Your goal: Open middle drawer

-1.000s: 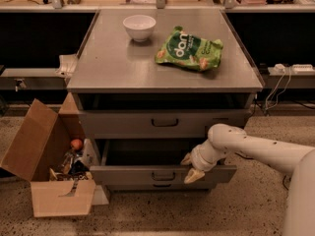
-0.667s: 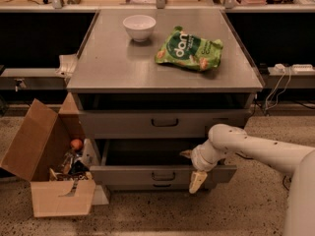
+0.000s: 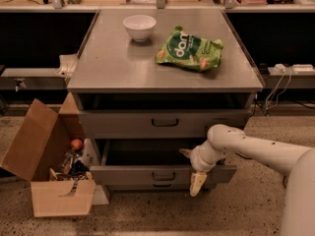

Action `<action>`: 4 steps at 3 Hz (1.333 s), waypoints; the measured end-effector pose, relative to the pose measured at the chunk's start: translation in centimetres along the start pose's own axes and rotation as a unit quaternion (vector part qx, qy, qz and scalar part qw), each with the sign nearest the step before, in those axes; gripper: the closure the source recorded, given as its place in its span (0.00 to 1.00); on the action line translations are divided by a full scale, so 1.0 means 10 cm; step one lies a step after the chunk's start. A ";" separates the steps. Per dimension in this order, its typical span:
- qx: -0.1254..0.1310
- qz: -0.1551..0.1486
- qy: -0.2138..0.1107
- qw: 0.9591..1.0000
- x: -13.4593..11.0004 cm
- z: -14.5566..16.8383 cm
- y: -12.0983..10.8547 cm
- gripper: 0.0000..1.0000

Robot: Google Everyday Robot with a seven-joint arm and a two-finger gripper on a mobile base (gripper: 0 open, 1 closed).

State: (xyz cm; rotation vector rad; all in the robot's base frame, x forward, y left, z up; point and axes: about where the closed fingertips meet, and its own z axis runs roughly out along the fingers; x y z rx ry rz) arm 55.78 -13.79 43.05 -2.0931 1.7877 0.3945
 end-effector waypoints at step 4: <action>-0.085 -0.024 0.021 0.996 0.11 0.18 0.59 0.14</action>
Offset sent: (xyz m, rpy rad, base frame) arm -0.0516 -0.0021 -0.0038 -0.1104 0.0794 0.1233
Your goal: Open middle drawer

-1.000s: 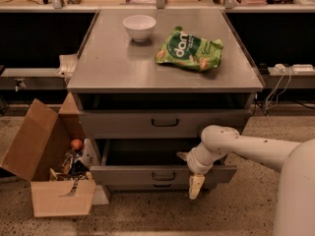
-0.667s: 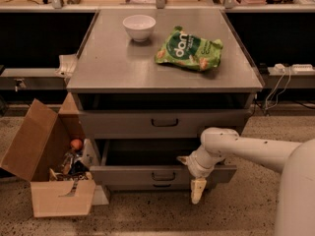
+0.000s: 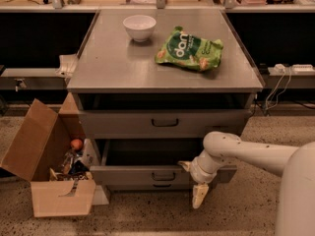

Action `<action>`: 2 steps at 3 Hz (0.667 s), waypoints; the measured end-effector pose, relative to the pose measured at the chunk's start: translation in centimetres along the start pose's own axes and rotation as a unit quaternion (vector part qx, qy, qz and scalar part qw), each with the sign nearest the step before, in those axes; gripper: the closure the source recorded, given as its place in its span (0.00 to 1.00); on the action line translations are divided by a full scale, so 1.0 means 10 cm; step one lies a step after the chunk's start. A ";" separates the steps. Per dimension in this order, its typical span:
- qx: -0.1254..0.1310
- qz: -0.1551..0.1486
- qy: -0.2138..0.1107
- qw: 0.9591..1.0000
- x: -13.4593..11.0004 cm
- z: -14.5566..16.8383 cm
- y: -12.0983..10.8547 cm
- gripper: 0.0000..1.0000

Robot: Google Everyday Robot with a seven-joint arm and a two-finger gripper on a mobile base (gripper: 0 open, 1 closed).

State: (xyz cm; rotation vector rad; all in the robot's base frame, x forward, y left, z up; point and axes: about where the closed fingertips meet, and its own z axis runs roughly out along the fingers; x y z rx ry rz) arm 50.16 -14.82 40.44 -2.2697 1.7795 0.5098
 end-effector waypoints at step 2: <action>0.001 0.001 0.001 1.000 -0.01 -0.06 0.02 0.66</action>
Offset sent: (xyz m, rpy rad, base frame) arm -0.0159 -0.0394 0.0246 -0.0318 -0.0320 -0.0136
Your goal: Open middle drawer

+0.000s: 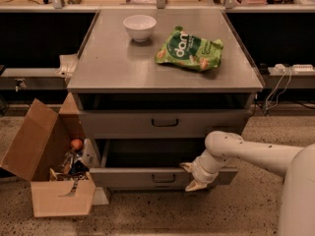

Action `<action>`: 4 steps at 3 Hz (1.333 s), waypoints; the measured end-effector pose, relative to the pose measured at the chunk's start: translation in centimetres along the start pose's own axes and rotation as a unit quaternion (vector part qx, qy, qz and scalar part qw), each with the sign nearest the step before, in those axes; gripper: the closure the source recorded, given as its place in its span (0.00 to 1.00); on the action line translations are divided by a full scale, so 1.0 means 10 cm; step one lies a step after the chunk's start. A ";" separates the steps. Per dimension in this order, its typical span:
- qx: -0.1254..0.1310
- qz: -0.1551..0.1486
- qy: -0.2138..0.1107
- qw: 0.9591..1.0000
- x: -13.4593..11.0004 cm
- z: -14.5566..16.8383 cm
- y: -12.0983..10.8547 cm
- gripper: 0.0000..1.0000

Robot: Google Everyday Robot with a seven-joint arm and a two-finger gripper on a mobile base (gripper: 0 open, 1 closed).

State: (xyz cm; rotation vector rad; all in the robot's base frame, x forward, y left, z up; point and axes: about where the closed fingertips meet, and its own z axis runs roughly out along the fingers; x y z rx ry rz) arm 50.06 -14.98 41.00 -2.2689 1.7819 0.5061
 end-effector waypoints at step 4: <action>-0.016 -0.010 -0.014 1.000 -0.01 -0.03 0.12 0.81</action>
Offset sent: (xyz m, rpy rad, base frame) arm -0.0263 -0.0183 0.0099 0.0206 0.0356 0.0577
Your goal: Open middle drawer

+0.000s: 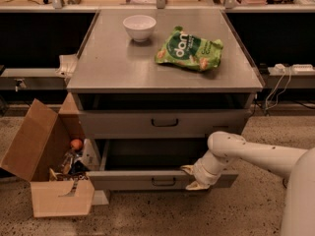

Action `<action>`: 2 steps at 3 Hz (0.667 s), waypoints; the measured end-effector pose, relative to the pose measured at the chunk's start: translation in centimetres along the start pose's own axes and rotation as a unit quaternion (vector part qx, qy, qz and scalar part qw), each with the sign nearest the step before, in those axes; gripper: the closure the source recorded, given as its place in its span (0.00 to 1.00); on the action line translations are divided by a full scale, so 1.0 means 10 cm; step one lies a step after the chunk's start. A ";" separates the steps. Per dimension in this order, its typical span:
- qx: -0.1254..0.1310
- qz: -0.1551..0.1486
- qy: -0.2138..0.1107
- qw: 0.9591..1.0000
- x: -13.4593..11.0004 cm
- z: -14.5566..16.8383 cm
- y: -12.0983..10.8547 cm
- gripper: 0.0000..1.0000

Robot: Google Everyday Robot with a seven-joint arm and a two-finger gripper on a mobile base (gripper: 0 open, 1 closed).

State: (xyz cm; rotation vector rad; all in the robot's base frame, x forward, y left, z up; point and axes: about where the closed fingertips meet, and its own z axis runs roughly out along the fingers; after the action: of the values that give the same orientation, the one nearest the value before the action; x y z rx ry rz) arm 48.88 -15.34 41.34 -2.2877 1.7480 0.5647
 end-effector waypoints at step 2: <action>0.000 0.000 0.000 1.000 0.00 0.00 0.00 0.26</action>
Offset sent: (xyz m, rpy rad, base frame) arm 0.0000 0.0000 0.0002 0.0000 0.0000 0.0000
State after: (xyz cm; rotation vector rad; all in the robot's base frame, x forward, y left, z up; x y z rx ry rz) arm 48.88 -15.33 41.36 -2.2877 1.7479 0.5648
